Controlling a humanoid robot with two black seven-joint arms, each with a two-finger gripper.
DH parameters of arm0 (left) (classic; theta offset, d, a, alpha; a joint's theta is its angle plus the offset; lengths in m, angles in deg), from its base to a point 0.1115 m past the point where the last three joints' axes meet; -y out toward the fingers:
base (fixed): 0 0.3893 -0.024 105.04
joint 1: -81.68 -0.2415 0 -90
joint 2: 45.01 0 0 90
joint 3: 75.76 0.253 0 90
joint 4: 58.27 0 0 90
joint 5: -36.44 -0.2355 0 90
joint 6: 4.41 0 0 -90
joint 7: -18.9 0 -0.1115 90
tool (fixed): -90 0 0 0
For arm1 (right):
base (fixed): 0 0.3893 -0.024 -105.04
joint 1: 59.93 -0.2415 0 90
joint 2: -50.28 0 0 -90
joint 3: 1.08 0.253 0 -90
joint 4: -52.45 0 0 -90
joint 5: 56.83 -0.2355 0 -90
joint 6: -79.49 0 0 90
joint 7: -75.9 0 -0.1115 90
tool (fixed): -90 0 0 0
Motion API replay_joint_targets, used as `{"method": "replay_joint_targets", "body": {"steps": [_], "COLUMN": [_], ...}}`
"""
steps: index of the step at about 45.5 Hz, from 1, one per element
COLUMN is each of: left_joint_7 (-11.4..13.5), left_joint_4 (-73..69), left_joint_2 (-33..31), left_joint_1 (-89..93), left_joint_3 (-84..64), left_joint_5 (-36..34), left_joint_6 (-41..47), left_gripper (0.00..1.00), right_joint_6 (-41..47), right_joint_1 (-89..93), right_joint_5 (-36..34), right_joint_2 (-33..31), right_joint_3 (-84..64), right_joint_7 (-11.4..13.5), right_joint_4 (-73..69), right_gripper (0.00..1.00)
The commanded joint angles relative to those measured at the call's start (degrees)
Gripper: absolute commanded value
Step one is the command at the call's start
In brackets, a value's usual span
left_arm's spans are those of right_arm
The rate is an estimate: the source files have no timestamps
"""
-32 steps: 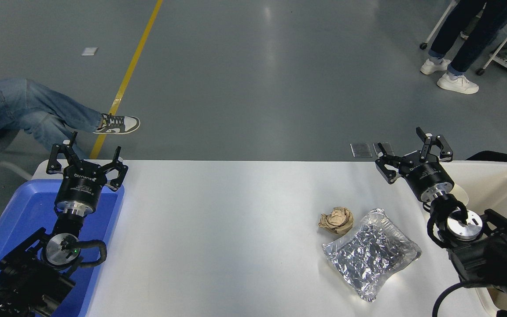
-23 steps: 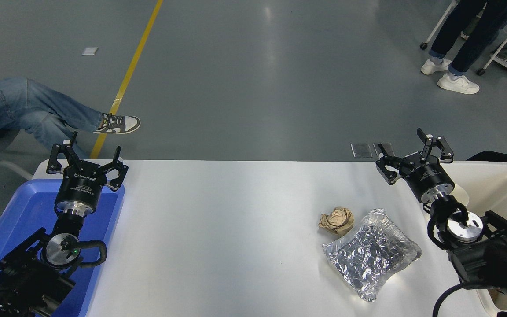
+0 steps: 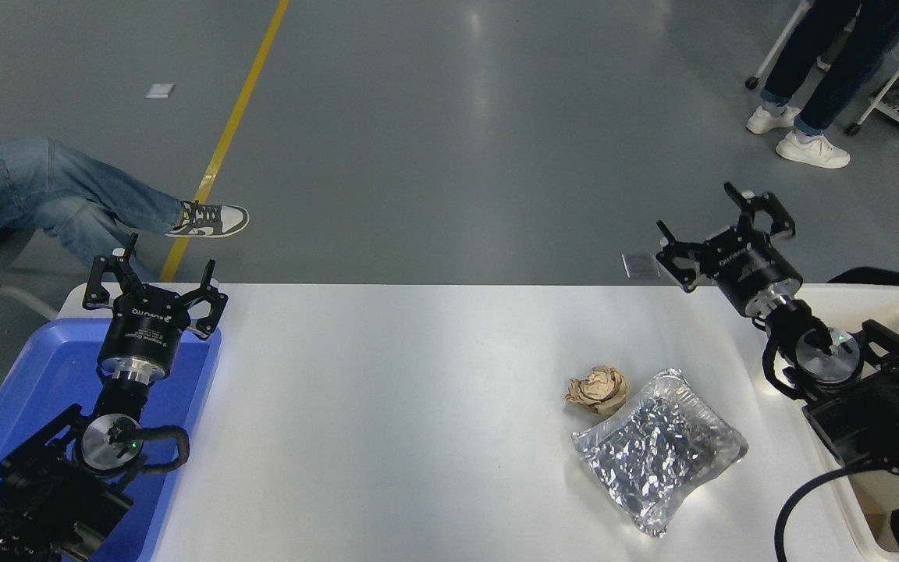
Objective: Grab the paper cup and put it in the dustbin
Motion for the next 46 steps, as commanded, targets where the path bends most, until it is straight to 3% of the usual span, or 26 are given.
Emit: {"method": "replay_joint_targets", "body": {"steps": [1,14,26,35,46], "left_joint_7": [0.00,0.00,0.00,0.00,0.00], "left_joint_4": [-0.01,-0.01,-0.01,-0.01,-0.01], "left_joint_2": [0.00,0.00,0.00,0.00,0.00], "left_joint_1": [0.00,0.00,0.00,0.00,-0.09], "left_joint_3": [0.01,0.01,0.01,0.01,-0.08], "left_joint_5": [-0.01,-0.01,-0.09,-0.10,-0.10], "left_joint_6": [0.04,0.04,-0.05,0.04,0.04], "left_gripper": [1.00,1.00,1.00,1.00,1.00], "right_joint_6": [0.30,0.47,6.18,9.26,9.26], "right_joint_1": [-17.62,-38.98,-63.50,-75.55,-83.38], "right_joint_5": [16.47,36.86,46.27,45.76,37.93], "right_joint_2": [-4.11,-5.08,-2.80,-1.03,-1.38], "right_joint_3": [-19.10,-53.63,-84.40,-92.50,-106.03], "right_joint_7": [0.02,-0.24,-0.59,-0.68,-0.77], "right_joint_4": [-1.99,-14.81,-42.48,-58.93,-69.49], "right_gripper": [1.00,1.00,1.00,1.00,1.00]}}
